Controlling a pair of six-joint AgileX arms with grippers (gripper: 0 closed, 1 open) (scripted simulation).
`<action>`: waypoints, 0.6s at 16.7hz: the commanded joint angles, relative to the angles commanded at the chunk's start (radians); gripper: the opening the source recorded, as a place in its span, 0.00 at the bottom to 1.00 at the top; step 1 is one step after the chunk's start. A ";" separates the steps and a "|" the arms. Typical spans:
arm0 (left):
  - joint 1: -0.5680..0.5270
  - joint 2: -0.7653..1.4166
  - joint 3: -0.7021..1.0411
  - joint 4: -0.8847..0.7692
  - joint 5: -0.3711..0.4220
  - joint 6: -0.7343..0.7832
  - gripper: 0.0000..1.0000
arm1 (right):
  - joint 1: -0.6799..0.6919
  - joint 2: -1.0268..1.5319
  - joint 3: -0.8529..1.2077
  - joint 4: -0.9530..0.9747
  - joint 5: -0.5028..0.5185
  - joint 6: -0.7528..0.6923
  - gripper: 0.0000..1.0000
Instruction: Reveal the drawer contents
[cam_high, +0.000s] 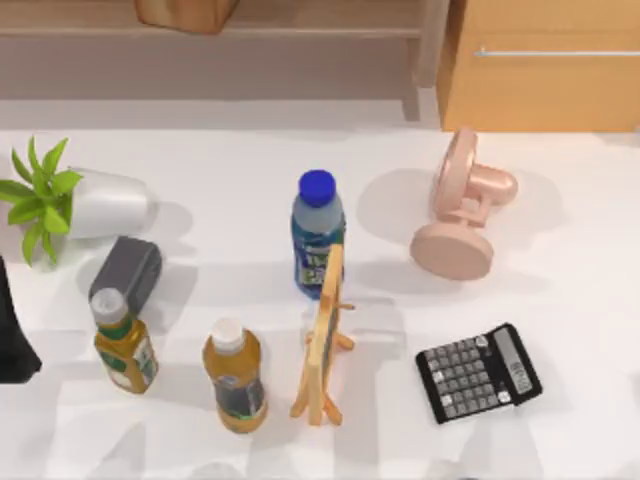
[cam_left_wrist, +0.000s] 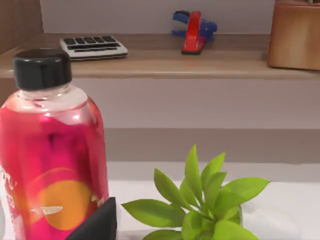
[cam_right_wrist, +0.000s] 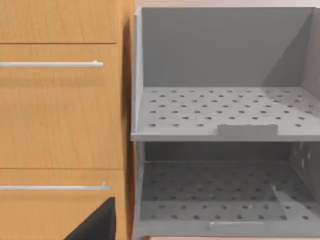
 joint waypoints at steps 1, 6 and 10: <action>0.000 0.000 0.000 0.000 0.000 0.000 1.00 | -0.004 0.004 0.003 0.003 -0.004 0.000 1.00; 0.000 0.000 0.000 0.000 0.000 0.000 1.00 | 0.000 0.002 -0.001 0.001 -0.001 -0.001 1.00; 0.000 0.000 0.000 0.000 0.000 0.000 1.00 | 0.069 0.109 0.052 0.083 0.065 -0.109 1.00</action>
